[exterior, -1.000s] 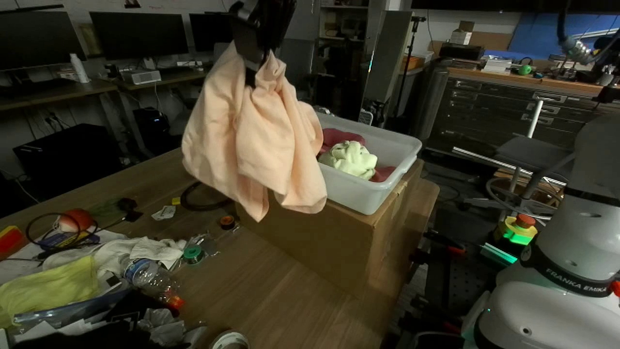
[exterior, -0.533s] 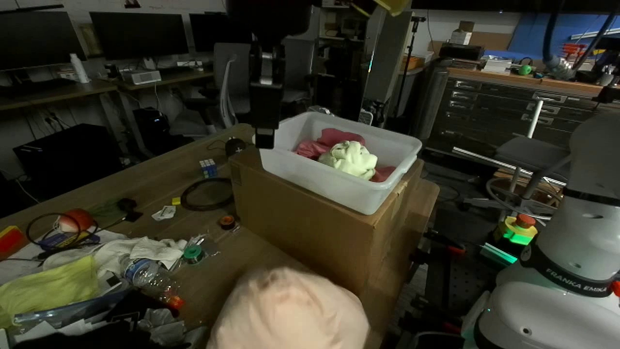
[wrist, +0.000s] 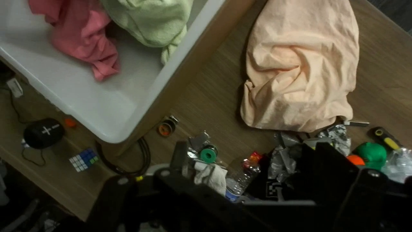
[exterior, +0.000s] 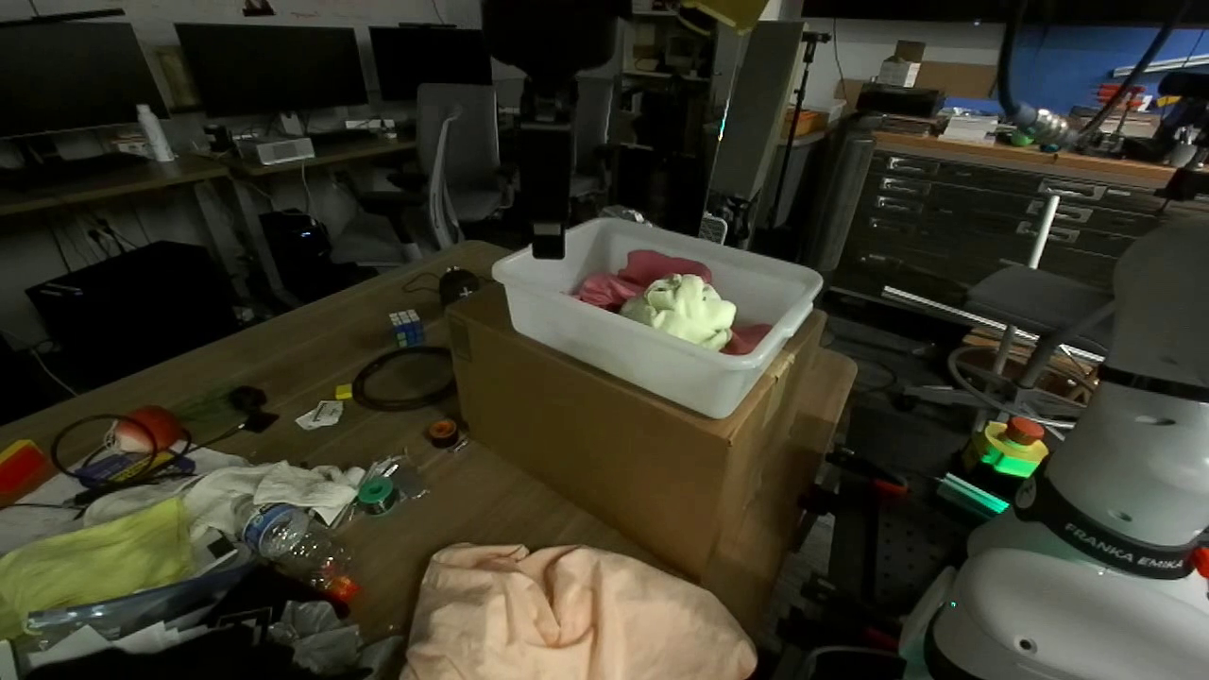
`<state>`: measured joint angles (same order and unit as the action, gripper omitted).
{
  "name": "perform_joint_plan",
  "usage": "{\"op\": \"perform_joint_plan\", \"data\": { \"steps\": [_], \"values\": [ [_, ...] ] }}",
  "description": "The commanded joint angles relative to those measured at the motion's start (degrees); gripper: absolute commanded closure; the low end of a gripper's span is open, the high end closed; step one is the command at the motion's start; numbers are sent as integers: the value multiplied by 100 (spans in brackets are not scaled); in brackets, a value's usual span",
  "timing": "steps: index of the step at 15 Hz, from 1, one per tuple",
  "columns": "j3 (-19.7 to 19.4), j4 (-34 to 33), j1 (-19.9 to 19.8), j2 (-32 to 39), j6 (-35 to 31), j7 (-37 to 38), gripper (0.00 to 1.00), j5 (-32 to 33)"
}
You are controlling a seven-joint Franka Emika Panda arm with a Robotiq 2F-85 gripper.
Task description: Remove all the clothes from the box and put them on the table
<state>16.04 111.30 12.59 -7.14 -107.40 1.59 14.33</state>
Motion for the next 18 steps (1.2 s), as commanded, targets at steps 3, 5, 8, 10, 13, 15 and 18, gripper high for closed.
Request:
{"op": "perform_joint_plan", "data": {
  "steps": [3, 5, 8, 10, 13, 15, 18],
  "values": [
    [-567, 155, -435, -99, 161, 676, 0, -245],
    [-763, 270, -590, -111, 151, 864, 0, -449],
    [-1009, 466, -791, -79, 203, 1090, 0, -941],
    [-1128, 618, -897, -75, 234, 1276, 0, -1293],
    [-1251, 796, -1005, -97, 402, 1564, 0, -1886],
    [-1305, 887, -1056, -115, 467, 1761, 0, -2262],
    [-1345, 1015, -1130, -160, 484, 2153, 0, -2669]
  ]
}}
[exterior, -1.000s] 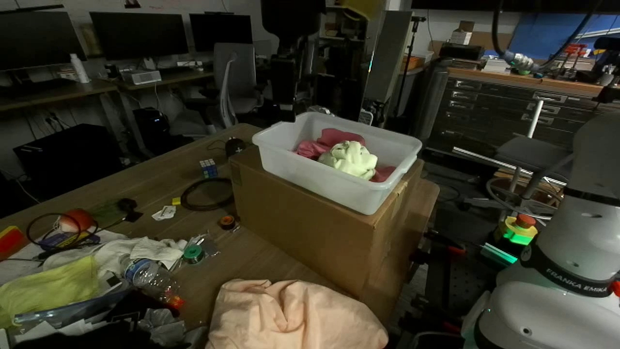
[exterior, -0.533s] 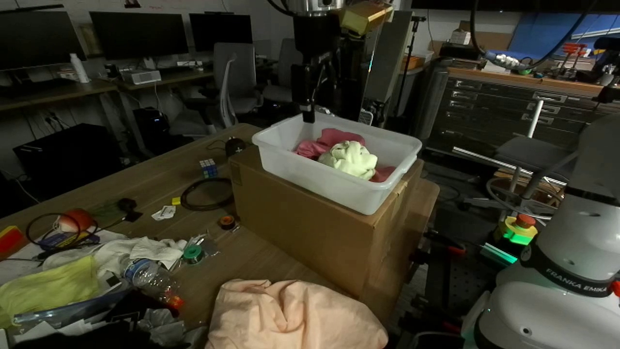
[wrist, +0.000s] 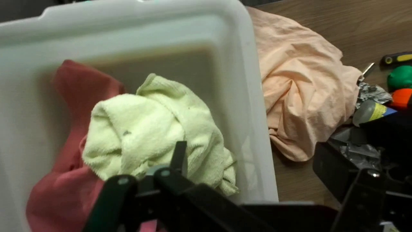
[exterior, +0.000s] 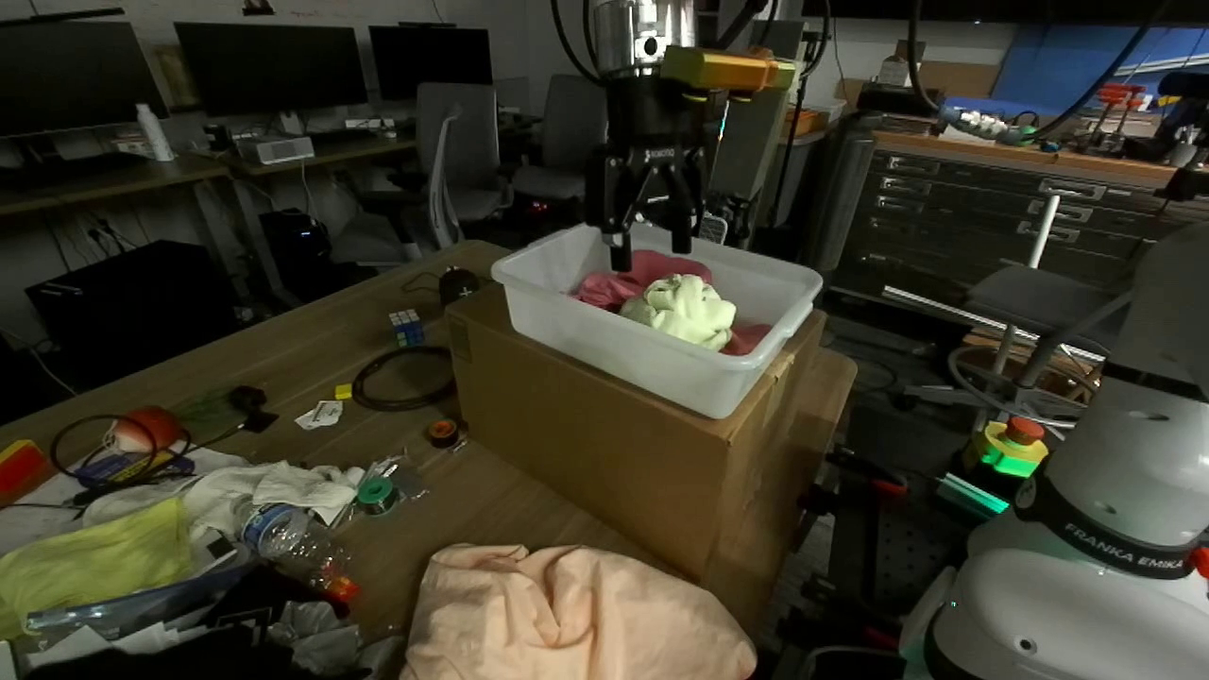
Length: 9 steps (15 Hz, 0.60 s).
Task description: Remove all the clothes from the box and put them on the table
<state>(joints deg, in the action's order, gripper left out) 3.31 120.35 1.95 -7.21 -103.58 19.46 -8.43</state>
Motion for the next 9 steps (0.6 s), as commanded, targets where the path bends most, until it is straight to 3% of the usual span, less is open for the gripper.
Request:
{"op": "perform_joint_plan", "data": {
  "steps": [1, 9],
  "values": [
    [-76, 167, -84, -175, 76, 507, 0, -477],
    [-30, 594, -209, -332, -31, 1894, 0, -349]
  ]
}}
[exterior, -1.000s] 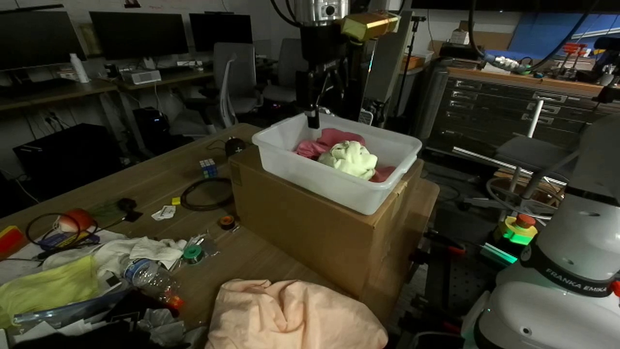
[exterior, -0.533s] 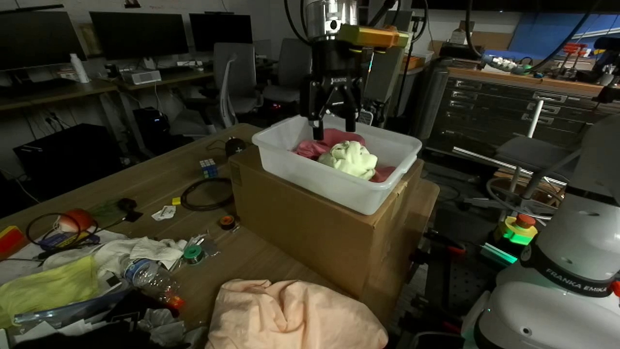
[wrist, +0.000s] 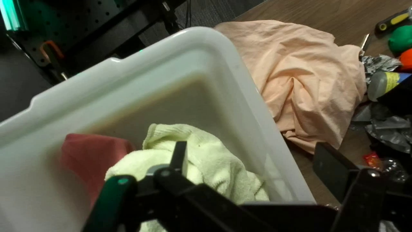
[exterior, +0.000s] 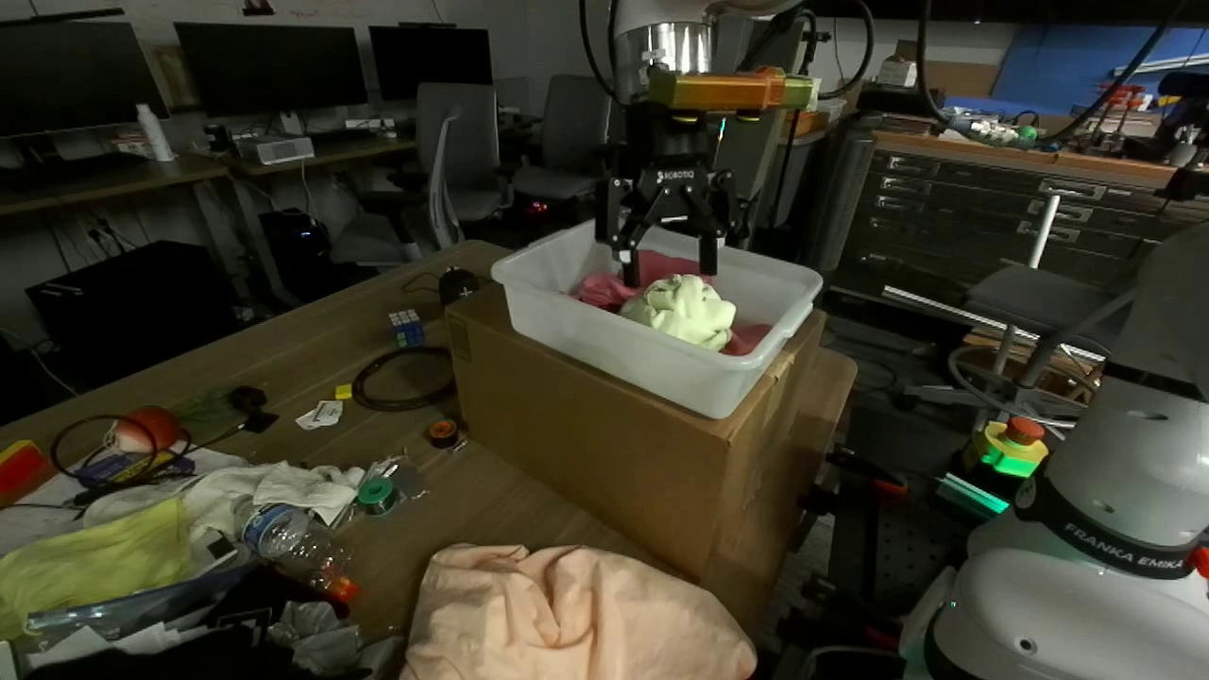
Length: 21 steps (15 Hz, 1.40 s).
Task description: Remove all the clothes from the box and put them on the table
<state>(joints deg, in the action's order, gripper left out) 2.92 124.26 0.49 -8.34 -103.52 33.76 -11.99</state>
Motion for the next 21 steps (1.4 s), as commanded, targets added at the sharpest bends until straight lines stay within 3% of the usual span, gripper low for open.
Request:
{"op": "perform_joint_plan", "data": {
  "steps": [1, 9, 13, 21],
  "values": [
    [17, 261, -72, -244, -81, 670, 0, 39],
    [46, 794, -141, -425, -904, 2128, 0, 209],
    [79, 1044, -177, -467, -1378, 2727, 0, 651],
    [98, 1141, -145, -437, -1392, 3405, 0, 1320]
  ]
}}
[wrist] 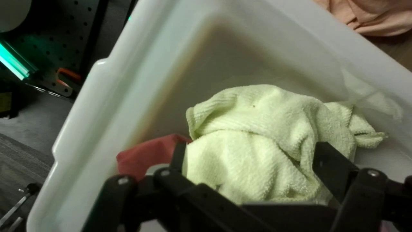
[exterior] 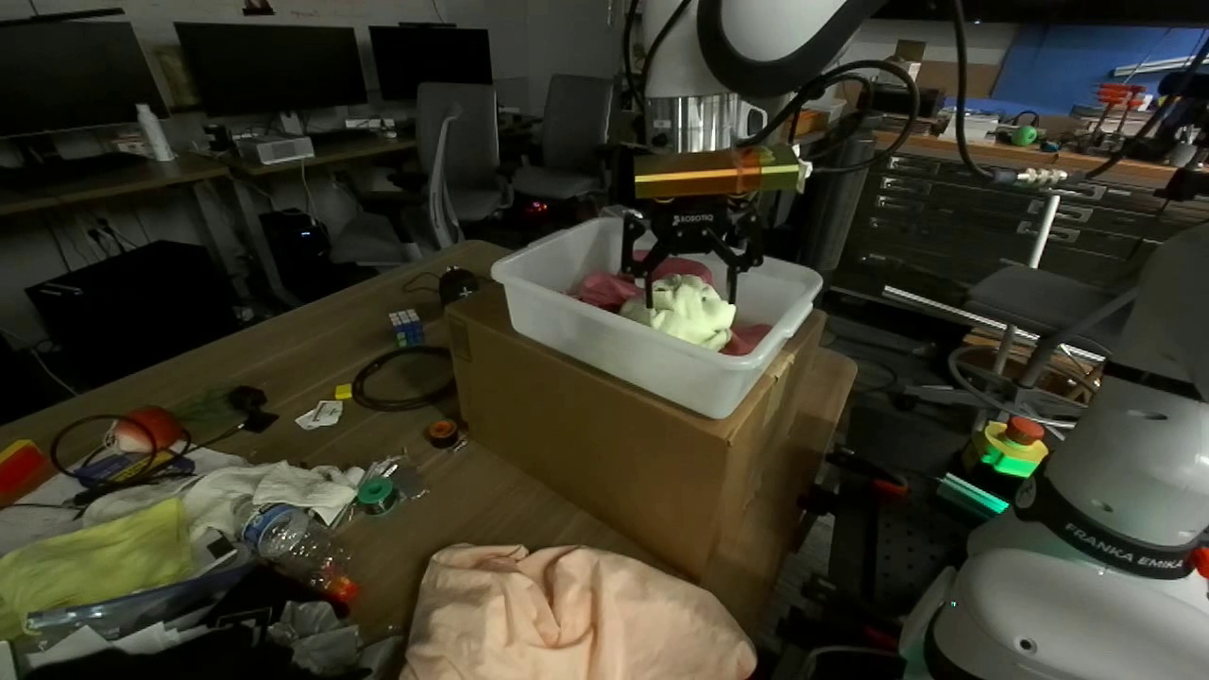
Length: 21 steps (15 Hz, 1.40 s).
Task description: Remove all the clothes from the box and put them on the table
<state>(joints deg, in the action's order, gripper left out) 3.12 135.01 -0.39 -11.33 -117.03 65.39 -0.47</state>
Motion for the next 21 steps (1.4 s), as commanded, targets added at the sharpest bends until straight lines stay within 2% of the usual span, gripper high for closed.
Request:
{"op": "perform_joint_plan", "data": {
  "steps": [1, 10, 17, 18, 19, 21],
  "values": [
    [85, 57, -50, -122, -47, 269, 0, 189],
    [115, 150, -72, 58, -571, 277, 0, 683],
    [115, 319, -34, 99, -703, 261, 0, 752],
    [120, 333, -35, 100, -719, 264, 6, 776],
    [125, 341, -39, 97, -729, 287, 27, 795],
    [128, 357, -40, 86, -746, 278, 30, 819]
  ]
}}
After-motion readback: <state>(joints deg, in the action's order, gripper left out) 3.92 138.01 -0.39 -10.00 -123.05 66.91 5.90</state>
